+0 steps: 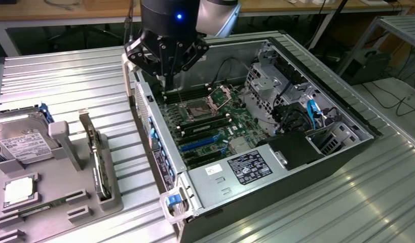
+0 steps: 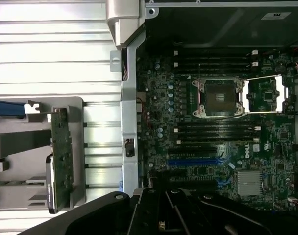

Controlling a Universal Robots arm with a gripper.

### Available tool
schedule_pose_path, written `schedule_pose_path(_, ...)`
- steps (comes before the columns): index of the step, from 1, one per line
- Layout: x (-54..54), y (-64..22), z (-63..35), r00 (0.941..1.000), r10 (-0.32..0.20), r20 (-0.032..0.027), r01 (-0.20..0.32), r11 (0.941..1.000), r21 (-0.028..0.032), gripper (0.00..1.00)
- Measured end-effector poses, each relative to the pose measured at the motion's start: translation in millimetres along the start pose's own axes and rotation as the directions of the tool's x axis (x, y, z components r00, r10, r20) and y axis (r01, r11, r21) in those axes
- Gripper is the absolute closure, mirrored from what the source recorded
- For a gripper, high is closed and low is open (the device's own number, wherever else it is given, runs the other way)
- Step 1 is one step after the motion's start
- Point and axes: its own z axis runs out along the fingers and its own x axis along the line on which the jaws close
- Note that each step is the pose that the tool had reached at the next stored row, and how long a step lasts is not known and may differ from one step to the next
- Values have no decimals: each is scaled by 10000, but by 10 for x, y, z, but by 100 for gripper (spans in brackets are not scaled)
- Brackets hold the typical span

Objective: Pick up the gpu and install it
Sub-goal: 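Reach for the gpu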

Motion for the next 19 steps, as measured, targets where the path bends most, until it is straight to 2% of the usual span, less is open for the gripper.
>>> schedule_pose_path(19,66,-99,-8,10000,-31,-2,31,10000,-1,89)
